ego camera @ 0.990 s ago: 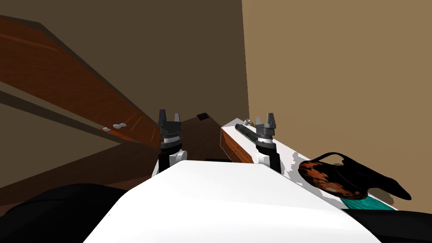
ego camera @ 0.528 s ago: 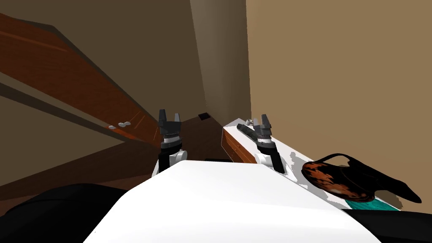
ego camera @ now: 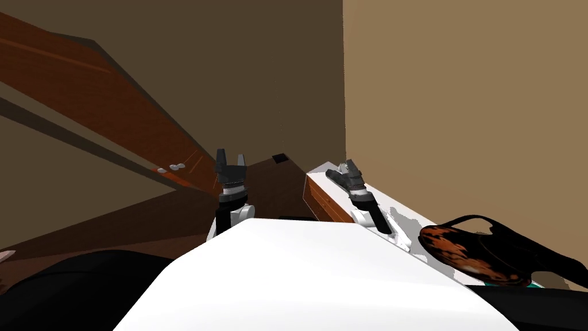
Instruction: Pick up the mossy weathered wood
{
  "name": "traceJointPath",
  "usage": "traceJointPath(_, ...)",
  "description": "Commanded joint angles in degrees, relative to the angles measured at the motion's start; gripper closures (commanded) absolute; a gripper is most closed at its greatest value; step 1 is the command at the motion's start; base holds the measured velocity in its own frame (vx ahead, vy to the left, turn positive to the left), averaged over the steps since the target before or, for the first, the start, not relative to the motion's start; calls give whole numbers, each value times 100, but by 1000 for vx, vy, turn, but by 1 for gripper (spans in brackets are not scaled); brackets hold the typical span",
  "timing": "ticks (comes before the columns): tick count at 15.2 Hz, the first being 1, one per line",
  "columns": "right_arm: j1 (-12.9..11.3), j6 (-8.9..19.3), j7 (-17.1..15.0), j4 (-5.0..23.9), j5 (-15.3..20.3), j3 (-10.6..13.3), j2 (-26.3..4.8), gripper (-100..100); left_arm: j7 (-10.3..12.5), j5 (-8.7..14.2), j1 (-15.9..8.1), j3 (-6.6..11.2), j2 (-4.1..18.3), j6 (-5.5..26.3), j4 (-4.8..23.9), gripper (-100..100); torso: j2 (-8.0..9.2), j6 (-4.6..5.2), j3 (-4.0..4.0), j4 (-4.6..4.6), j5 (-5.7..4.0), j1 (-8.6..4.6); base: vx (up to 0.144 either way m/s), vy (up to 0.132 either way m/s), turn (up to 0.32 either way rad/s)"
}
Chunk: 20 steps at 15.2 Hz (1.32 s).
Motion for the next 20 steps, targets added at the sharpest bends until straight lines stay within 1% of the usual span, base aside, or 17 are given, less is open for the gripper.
traceJointPath(1,-7,-9,-11,52,16,16,-224,-100,0,0,0,0,0,0,0,0,0,0,0,0,0,0,8,26,24)
traceJointPath(2,-23,-27,-30,209,73,86,-395,-100,0,0,0,0,0,0,0,0,0,1,0,0,0,-1,11,32,74)
traceJointPath(4,-23,-27,-30,209,73,86,-590,-100,0,0,0,0,0,0,0,0,-2,0,-1,-1,0,0,13,28,51)
traceJointPath(5,-36,-46,-51,377,133,164,-769,-100,0,0,0,0,0,0,0,0,-2,1,-1,0,0,-2,16,31,87)
traceJointPath(7,-36,-46,-51,377,133,164,-961,-100,0,0,0,0,0,0,0,0,-4,0,-3,-1,0,-1,19,25,54)
traceJointPath(8,-46,-65,-72,553,197,251,-1119,-100,0,0,0,0,0,0,0,0,-4,1,-3,-1,0,-3,18,27,80)
traceJointPath(10,-46,-65,-72,553,197,251,-1335,-100,0,0,0,0,0,0,0,0,-7,-1,-4,-1,0,-2,22,24,68)
traceJointPath(11,-52,-85,-96,738,264,344,-1491,-100,0,0,0,0,0,0,0,0,-6,1,-4,-1,0,-4,27,24,89)
traceJointPath(13,-52,-85,-96,738,264,344,-1709,-100,0,0,0,0,0,0,0,0,-9,0,-5,-2,0,-3,28,23,67)
traceJointPath(14,-56,-105,-120,930,334,445,-1875,-100,0,0,0,0,0,0,0,0,-8,1,-5,-2,-1,-4,33,20,93)
traceJointPath(16,-56,-105,-120,930,334,445,-2082,-100,0,0,0,0,0,0,0,0,-11,0,-7,-3,-1,-4,31,17,73)
traceJointPath(17,-57,-124,-146,1129,405,552,-2238,-100,0,0,0,0,0,0,0,0,-10,1,-6,-2,-1,-6,39,20,76)
traceJointPath(19,-57,-124,-146,1129,405,552,-2453,-100,0,0,0,0,0,0,0,0,-14,-1,-8,-3,-1,-5,36,17,91)
traceJointPath(20,-54,-144,-173,1334,478,664,-2605,-100,0,0,0,0,0,0,0,0,-12,1,-7,-3,-1,-6,40,14,106)
